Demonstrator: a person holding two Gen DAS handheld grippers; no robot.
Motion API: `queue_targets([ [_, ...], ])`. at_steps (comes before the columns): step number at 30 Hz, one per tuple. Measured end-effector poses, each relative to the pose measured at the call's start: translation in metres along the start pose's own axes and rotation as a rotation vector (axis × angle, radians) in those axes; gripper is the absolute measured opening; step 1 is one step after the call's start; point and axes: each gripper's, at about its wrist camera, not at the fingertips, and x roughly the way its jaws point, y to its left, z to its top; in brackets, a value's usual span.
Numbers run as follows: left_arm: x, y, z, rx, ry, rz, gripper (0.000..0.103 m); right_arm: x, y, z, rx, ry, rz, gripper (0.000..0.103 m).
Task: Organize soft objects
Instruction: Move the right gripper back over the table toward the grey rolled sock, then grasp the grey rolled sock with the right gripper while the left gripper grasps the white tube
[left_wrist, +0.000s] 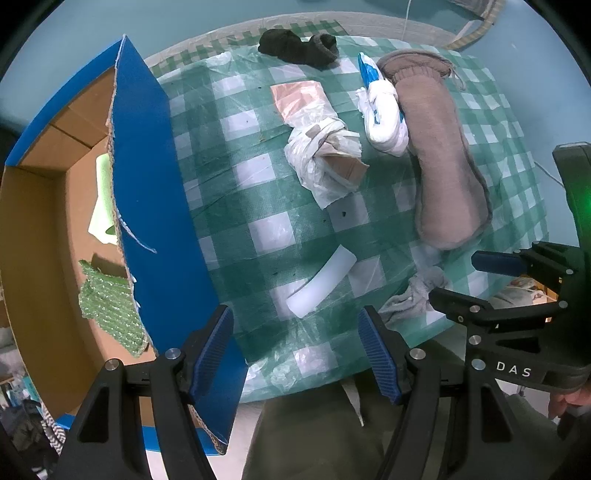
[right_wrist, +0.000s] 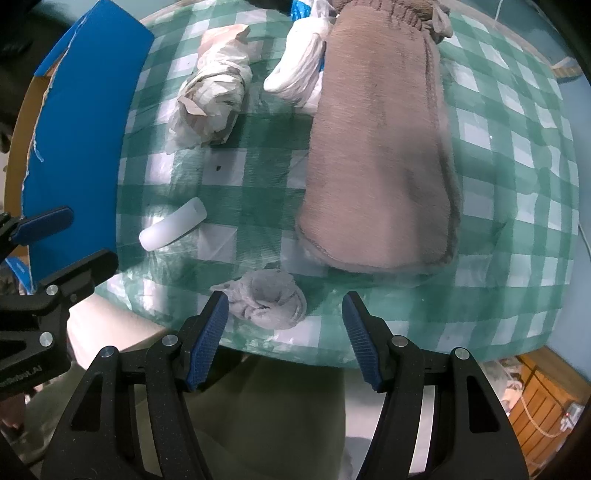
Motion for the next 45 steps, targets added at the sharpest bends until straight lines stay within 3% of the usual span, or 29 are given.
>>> queue_targets([
  [14, 0.005, 0.008, -0.009, -0.008, -0.008, 0.034, 0.078, 0.027, 0.013, -0.003, -0.043, 0.048, 0.0, 0.063],
  [30, 0.01, -0.01, -0.005, -0.009, 0.013, -0.018, 0.078, 0.068, 0.028, -0.004, -0.09, 0.045, -0.03, 0.063],
  [32, 0.011, -0.013, -0.001, -0.013, 0.019, -0.024, 0.078, 0.069, 0.031, -0.005, -0.101, 0.036, -0.031, 0.059],
  [34, 0.012, -0.016, 0.001, -0.014, 0.02, -0.029, 0.078, 0.068, 0.033, -0.005, -0.111, 0.033, -0.05, 0.042],
  [45, 0.043, -0.037, 0.026, 0.026, 0.063, -0.018, 0.078, 0.057, 0.026, 0.0, -0.09, 0.009, -0.013, 0.039],
])
